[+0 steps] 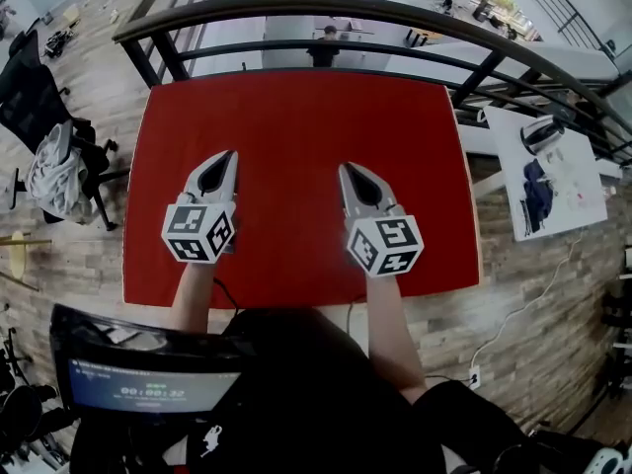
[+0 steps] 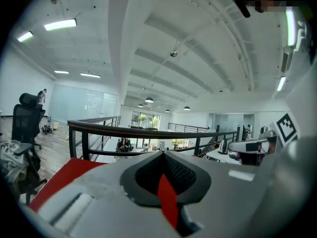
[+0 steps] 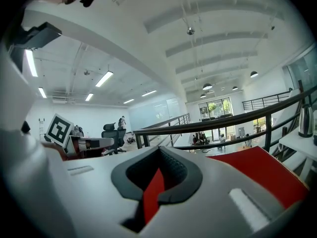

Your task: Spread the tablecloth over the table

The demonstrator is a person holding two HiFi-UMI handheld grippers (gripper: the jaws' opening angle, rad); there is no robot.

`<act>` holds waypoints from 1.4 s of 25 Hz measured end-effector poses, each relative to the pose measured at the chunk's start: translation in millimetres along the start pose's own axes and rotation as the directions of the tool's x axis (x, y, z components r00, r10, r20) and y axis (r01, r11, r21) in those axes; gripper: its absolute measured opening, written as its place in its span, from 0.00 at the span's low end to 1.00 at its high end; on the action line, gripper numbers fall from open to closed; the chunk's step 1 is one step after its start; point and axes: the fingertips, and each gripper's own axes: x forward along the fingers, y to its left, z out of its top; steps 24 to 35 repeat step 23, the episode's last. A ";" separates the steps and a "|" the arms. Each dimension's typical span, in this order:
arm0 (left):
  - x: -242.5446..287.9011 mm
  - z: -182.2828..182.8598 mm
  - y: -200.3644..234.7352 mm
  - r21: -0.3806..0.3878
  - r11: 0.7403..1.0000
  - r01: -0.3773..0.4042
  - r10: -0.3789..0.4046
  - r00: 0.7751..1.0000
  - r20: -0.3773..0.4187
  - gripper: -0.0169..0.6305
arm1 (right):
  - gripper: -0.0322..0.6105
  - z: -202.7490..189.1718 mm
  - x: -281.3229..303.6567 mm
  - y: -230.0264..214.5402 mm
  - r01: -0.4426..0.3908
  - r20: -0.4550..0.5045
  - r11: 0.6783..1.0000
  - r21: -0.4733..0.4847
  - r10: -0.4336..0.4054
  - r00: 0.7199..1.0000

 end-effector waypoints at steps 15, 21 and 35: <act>-38.5 30.1 15.4 0.002 0.998 0.067 -0.067 0.997 0.042 0.03 | 0.06 28.2 -4.2 43.3 0.057 0.046 0.998 -0.015 -0.057 0.997; -44.0 32.5 20.2 0.012 0.996 0.086 -0.086 0.995 0.040 0.03 | 0.06 30.1 -1.1 53.9 0.063 0.047 0.998 -0.023 -0.062 0.997; -46.4 34.5 24.1 0.016 0.996 0.089 -0.090 0.995 0.039 0.03 | 0.06 32.1 0.5 58.4 0.064 0.049 0.998 -0.025 -0.063 0.997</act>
